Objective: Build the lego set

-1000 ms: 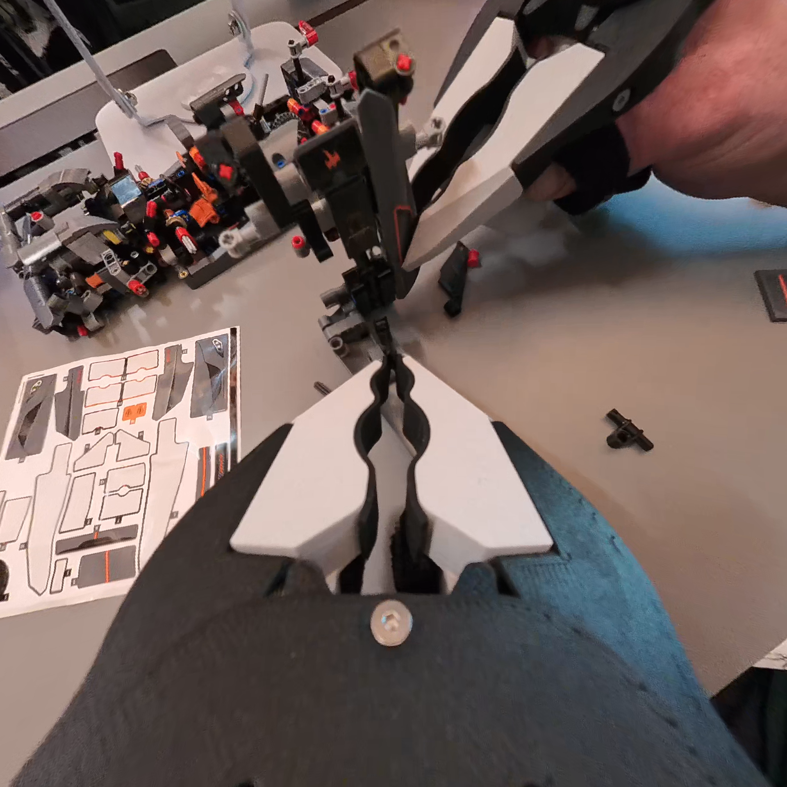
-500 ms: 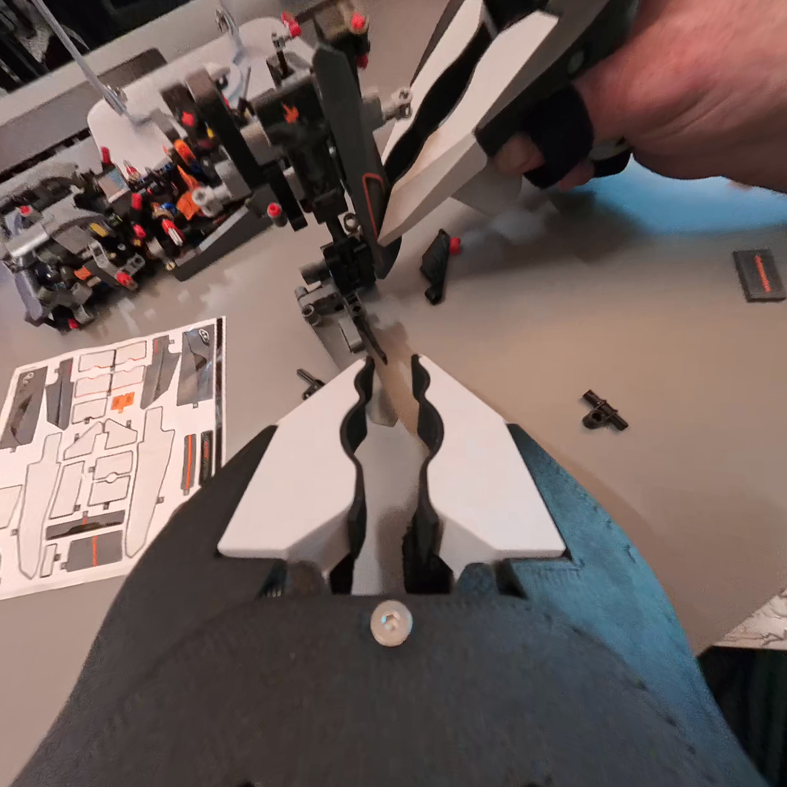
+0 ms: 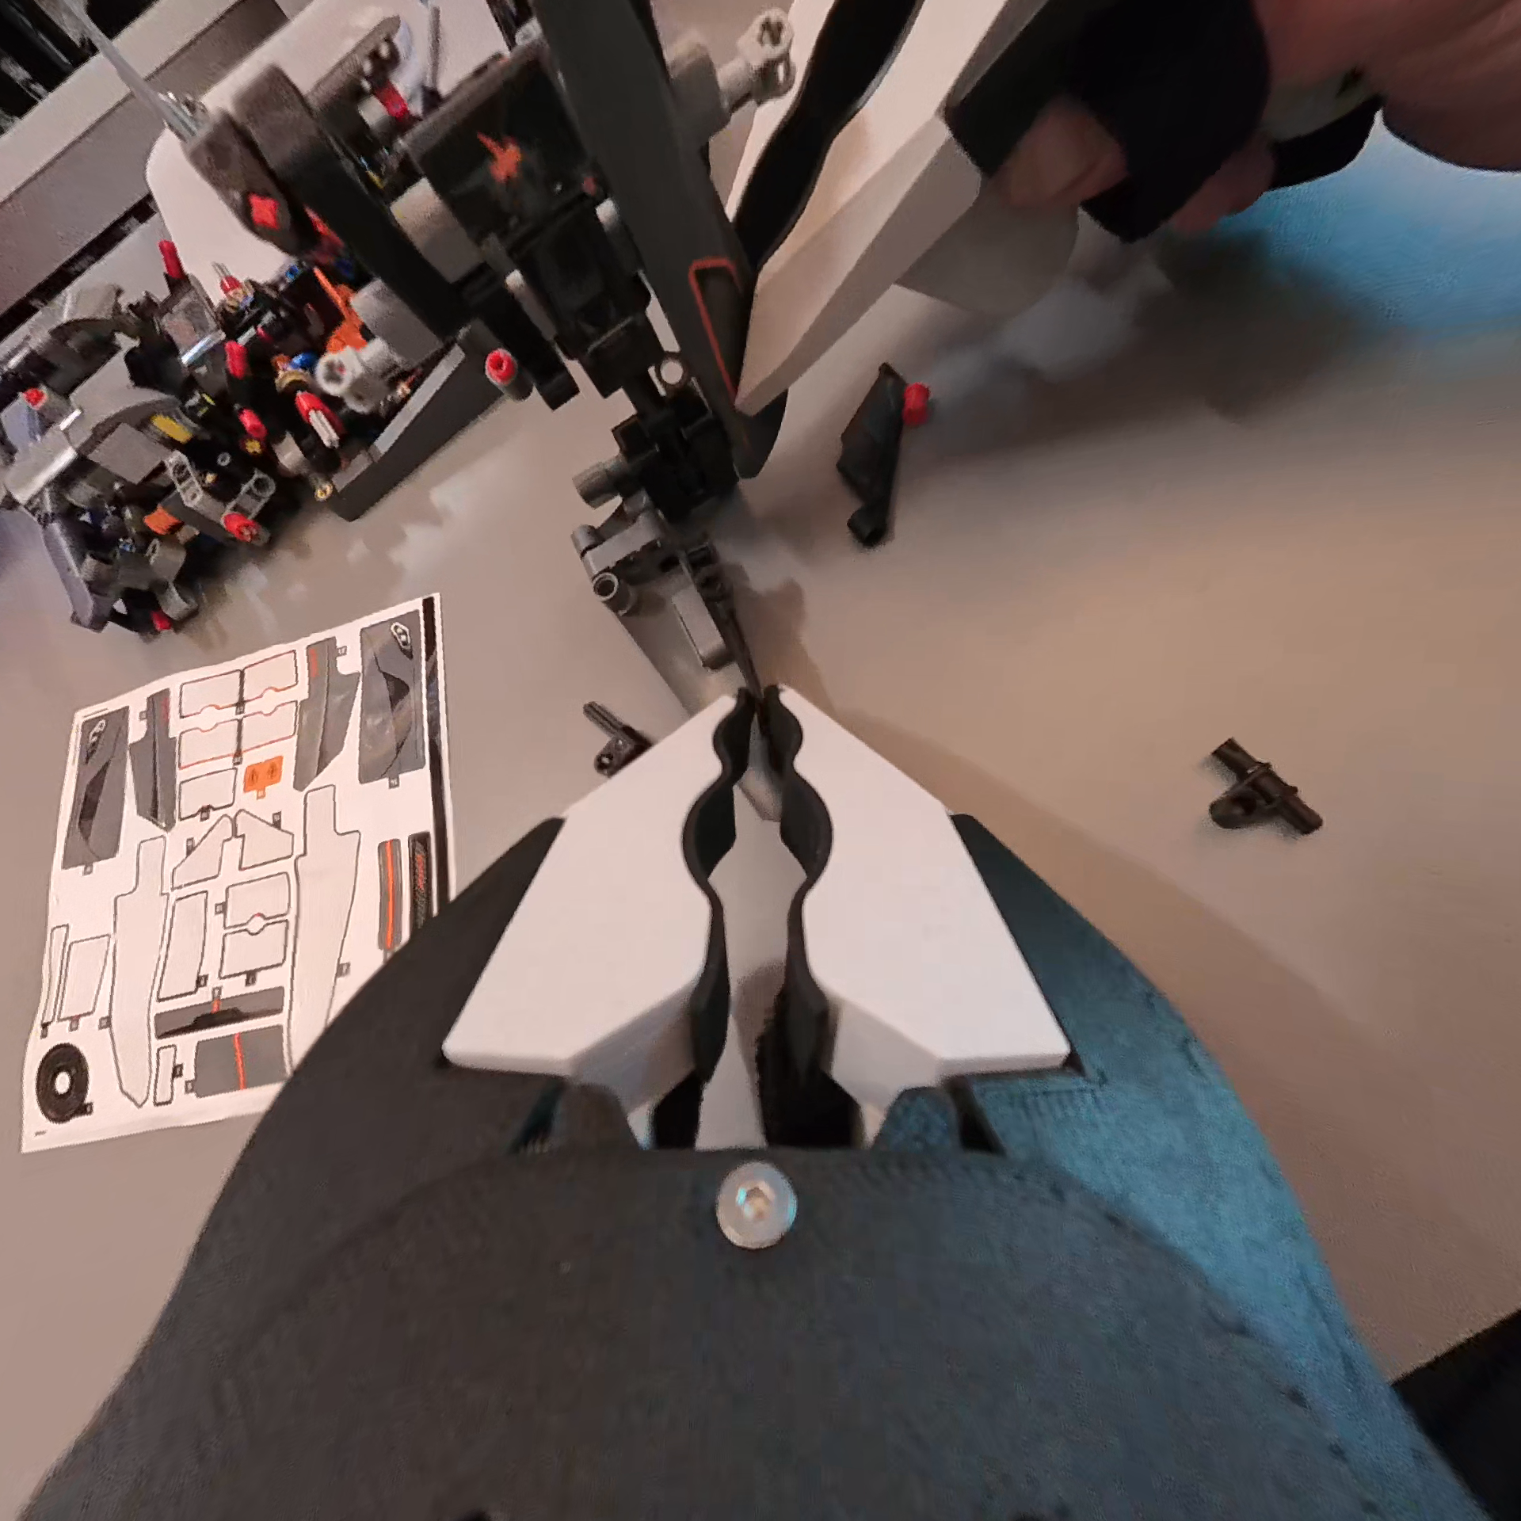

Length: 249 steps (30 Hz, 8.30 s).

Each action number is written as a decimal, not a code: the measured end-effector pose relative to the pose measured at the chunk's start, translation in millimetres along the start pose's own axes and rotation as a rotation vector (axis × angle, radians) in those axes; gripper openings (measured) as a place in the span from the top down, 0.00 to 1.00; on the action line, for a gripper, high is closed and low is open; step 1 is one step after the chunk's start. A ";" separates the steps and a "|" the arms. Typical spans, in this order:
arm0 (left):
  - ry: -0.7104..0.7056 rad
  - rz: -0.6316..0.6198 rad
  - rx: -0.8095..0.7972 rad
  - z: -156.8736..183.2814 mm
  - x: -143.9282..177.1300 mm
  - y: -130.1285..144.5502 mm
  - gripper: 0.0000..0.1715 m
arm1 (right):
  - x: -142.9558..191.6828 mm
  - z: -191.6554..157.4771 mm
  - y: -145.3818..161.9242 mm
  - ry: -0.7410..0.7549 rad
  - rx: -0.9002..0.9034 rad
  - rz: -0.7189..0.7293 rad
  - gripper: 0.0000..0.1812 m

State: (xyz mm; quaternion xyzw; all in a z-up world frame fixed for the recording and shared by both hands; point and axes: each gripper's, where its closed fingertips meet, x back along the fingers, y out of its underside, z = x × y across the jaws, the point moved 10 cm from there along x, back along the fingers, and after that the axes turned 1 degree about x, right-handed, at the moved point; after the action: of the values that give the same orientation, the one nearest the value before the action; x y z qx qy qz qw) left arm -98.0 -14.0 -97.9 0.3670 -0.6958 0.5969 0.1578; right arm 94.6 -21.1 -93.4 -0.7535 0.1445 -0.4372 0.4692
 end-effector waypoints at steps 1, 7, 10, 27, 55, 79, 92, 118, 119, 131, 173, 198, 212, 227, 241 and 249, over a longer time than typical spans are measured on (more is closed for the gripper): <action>-0.005 -0.008 -0.007 1.2 -0.7 1.7 0.99 | -0.3 -0.2 0.0 -0.003 -0.001 -0.001 0.92; -0.029 -0.033 -0.029 6.0 -8.3 10.0 0.99 | -1.2 -2.6 -0.6 0.006 0.008 -0.009 0.92; -0.032 -0.026 -0.025 4.9 -7.5 10.2 0.99 | -1.1 -2.2 -0.5 0.004 0.006 -0.010 0.92; -0.115 0.013 -0.152 7.2 3.8 6.7 0.80 | 4.9 8.2 2.5 0.007 -0.094 0.009 0.93; -0.295 0.094 -0.566 9.9 3.6 -19.0 0.72 | 14.2 24.6 9.8 -0.069 -0.296 0.014 0.93; -0.283 0.060 -0.648 11.8 -10.3 -20.8 0.96 | 15.0 25.9 10.2 -0.080 -0.308 0.010 0.93; -0.273 0.059 -0.596 14.3 -13.4 -14.1 0.96 | 15.7 26.3 10.1 -0.078 -0.307 0.011 0.93; -0.299 0.042 -0.607 2.5 -3.7 -12.3 0.94 | 15.4 27.1 11.5 -0.099 -0.337 0.016 0.93; -0.304 0.050 -0.609 2.5 -3.1 -12.5 0.92 | 15.3 27.3 11.6 -0.101 -0.339 0.016 0.93; -0.278 0.054 -0.600 0.3 0.4 -6.7 0.95 | 14.8 27.5 11.5 -0.112 -0.332 0.021 0.93; -0.155 0.103 -0.863 6.7 11.8 -23.4 1.00 | 4.6 32.3 0.2 -0.080 -0.244 0.064 0.91; 0.299 0.233 0.012 -80.0 -23.8 -33.7 0.75 | 26.7 38.3 5.2 -0.342 -0.326 0.256 0.94; 0.719 0.548 0.478 -95.8 -35.1 -71.5 0.72 | 57.2 43.8 -3.2 -0.637 -0.382 0.493 0.95; 0.903 0.717 0.576 -78.2 -34.3 -91.0 0.96 | 64.6 36.8 -12.1 -0.708 -0.385 0.550 0.94; 0.298 0.592 0.275 -54.8 -13.9 -116.5 0.96 | 98.6 13.7 -36.3 -0.077 0.064 0.459 0.90; 0.017 0.516 -0.002 -30.2 -5.5 -136.2 0.96 | 101.8 14.2 -38.3 0.021 0.041 0.492 0.85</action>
State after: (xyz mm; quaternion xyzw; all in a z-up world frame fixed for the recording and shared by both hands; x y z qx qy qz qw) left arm -5.6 13.9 3.1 0.1723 -0.7657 0.6196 0.0063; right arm 157.1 -57.0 -10.8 -0.6813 0.3198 -0.3205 0.5752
